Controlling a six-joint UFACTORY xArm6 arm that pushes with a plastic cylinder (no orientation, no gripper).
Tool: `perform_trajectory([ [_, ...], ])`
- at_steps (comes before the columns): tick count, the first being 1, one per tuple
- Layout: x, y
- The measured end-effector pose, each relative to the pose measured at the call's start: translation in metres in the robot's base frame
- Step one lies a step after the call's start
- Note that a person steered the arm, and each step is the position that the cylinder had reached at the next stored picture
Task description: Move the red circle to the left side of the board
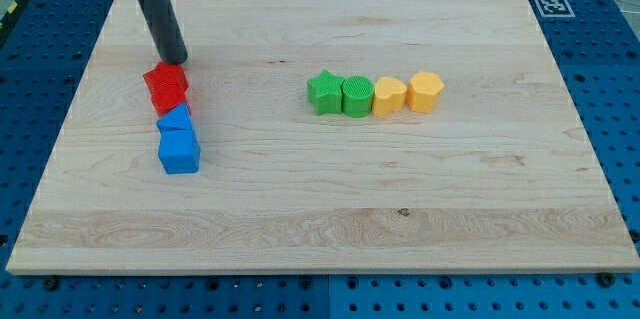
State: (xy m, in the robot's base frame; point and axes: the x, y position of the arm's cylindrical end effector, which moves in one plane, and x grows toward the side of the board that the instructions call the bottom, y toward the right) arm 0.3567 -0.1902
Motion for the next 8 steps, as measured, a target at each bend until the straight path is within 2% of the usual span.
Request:
perform_trajectory([
  [1,0.0,0.038],
  [3,0.0,-0.017],
  [4,0.019,-0.052],
  [5,0.066,-0.052],
  [6,0.089,-0.024],
  [8,0.089,0.036],
])
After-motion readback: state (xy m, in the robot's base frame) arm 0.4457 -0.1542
